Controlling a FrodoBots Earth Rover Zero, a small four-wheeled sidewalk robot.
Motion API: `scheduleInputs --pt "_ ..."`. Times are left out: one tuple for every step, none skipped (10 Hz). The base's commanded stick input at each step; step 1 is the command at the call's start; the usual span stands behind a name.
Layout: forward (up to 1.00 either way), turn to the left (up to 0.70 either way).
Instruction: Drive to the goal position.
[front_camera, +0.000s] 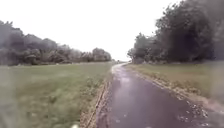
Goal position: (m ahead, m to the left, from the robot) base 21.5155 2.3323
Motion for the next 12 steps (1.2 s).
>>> scheduleInputs --pt "0.7 -0.34" --pt "0.7 -0.34" --pt "0.7 -0.34" --pt "0.7 -0.27" --pt "0.7 -0.12" --pt "0.7 0.0" --pt "0.7 0.0" --pt "0.7 0.0" --pt "0.7 0.0" --pt "0.7 0.0" --pt "0.7 0.0" --pt "0.7 0.0"
